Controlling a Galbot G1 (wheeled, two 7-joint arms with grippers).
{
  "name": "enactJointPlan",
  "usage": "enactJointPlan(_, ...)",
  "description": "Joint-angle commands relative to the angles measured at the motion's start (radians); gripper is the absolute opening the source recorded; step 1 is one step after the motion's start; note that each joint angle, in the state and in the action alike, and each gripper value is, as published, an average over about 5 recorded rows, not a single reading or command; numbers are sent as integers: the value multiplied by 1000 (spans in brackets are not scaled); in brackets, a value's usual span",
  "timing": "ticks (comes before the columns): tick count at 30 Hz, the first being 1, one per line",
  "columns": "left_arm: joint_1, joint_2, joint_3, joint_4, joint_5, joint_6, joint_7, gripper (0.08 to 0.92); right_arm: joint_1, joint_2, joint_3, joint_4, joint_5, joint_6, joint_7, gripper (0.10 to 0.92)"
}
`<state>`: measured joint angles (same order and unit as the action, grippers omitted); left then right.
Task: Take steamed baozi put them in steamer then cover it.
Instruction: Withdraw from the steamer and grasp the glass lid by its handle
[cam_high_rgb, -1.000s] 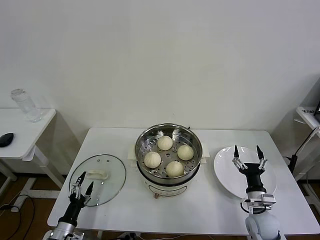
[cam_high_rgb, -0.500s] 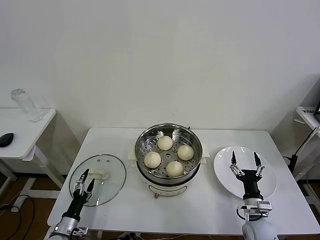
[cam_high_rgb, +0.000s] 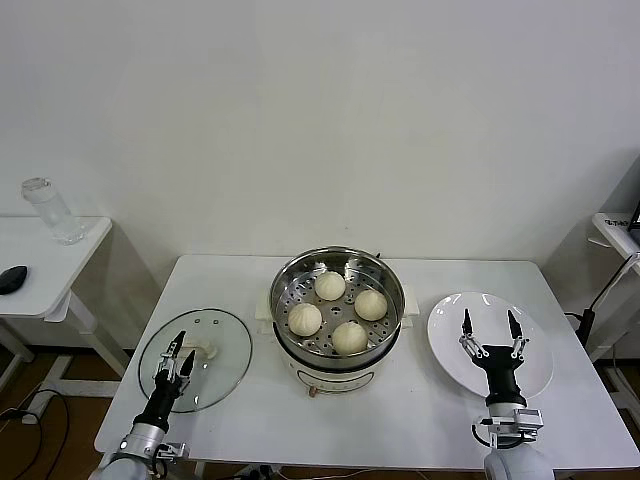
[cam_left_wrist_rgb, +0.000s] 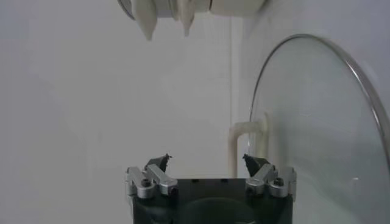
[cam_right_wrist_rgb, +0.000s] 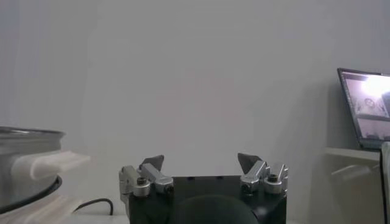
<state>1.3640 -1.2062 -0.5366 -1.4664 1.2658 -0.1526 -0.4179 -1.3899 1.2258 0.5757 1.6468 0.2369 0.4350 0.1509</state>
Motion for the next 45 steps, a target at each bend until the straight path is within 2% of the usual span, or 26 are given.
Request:
enactJointPlan(1,-45,0,20,22,6,14,1,823,-3,5,4,-3,-10,4,-3,823)
enactJointPlan(20,-104,1,47,66,-4,45,14,822,-5,11,14,-3,-27,15,-10,823)
enactJointPlan(23,-106,2,49,75,-6,48,20,795,-5,10,13,1,-28,15,-10,823)
enactJointPlan(38,-106,4,64,108,-43,51,57,375,-6,9,14,22,-36,14,-6,823)
enactJointPlan(43,-88,15,59,54,-94,51,64,233,-5,14,11,23,-42,15,-6,823)
enactJointPlan(45,-73,24,49,11,-115,55,70,200,-5,15,9,24,-44,15,-6,823)
